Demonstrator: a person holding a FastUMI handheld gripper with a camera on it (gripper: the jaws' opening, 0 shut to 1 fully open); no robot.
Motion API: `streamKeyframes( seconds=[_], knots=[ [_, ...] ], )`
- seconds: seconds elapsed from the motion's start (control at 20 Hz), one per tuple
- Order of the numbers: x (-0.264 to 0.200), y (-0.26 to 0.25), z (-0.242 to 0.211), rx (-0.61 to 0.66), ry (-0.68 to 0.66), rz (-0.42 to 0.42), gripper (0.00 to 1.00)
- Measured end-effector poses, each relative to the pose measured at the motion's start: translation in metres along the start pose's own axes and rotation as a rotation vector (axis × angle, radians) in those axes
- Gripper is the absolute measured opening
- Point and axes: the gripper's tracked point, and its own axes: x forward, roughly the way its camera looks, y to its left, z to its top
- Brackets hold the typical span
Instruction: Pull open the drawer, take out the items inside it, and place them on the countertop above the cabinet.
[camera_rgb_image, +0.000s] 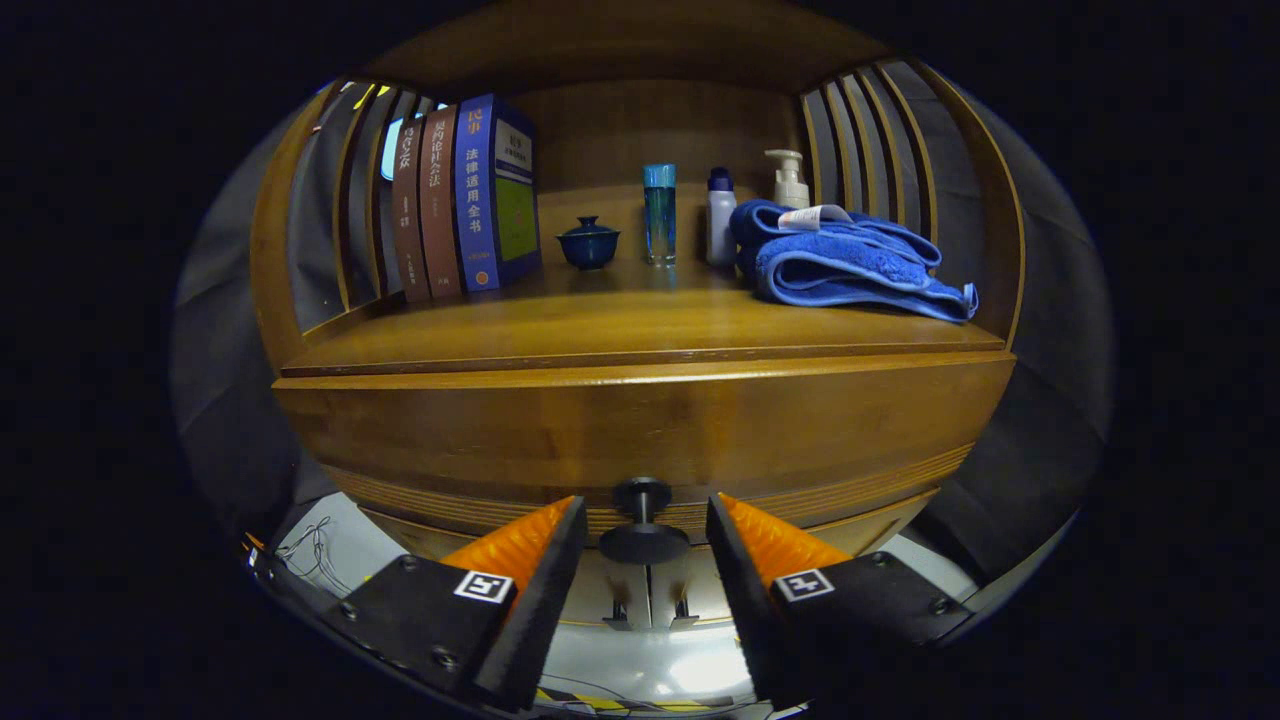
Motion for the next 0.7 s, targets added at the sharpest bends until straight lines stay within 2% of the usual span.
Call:
streamKeyframes(
  seconds=[0.05,0.15,0.3,0.7],
  knots=[
    [0.002,0.001,0.0,0.011,0.0,0.009,0.75],
    [0.0,0.0,-0.001,-0.001,0.005,0.007,0.54],
    [-0.001,0.001,0.0,-0.044,0.011,0.011,0.38],
    [-0.018,0.0,-0.012,-0.062,0.052,0.013,0.38]
  ],
)
